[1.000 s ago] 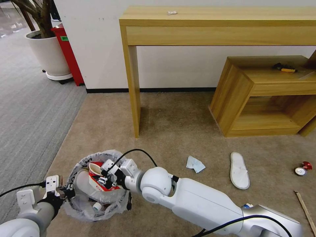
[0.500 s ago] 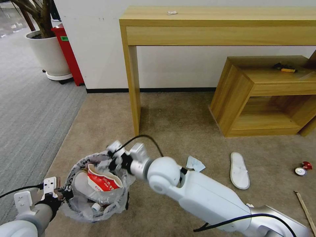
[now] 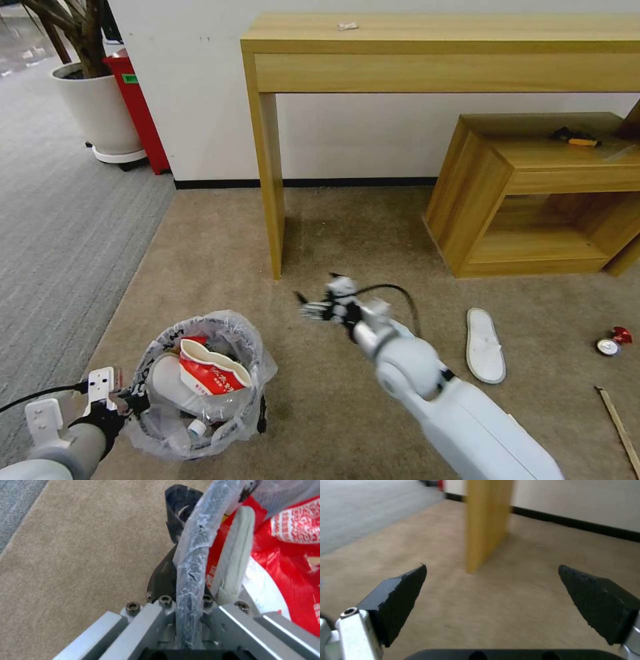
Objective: Pick up the trash bin and place the garbage on the floor into it.
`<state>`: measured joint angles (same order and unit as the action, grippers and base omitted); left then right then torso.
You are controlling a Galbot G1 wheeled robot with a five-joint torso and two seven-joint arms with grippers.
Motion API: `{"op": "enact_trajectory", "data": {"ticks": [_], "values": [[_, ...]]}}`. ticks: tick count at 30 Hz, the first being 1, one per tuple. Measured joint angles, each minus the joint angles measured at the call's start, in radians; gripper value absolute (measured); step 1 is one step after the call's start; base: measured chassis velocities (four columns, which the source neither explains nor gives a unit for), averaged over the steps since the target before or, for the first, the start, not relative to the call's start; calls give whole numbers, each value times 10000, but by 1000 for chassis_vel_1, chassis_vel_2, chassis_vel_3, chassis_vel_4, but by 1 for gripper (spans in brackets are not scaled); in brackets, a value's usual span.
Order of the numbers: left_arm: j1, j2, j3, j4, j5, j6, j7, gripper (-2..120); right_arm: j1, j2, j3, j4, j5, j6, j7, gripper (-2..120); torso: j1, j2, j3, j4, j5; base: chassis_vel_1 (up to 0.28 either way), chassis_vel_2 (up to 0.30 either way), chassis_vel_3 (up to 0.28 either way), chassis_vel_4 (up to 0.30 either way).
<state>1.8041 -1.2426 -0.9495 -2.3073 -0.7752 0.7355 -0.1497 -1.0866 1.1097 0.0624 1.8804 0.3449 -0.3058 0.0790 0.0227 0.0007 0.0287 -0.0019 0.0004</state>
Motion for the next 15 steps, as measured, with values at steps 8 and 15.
{"op": "enact_trajectory", "data": {"ticks": [8, 15], "values": [[52, -97, -25, -146, 34, 0, 80, 0, -2088, -291, 2074, 123, -164, 584, -420, 100, 0, 0, 0, -3, 4, 0, 0, 0, 0], [77, -372, 7, -150, 149, 0, 252, 0, -2787, -182, 3021, 255, -339, 879, -768, 100, 0, 0, 0, 0, 1, 0, 0, 0, 0]]}}
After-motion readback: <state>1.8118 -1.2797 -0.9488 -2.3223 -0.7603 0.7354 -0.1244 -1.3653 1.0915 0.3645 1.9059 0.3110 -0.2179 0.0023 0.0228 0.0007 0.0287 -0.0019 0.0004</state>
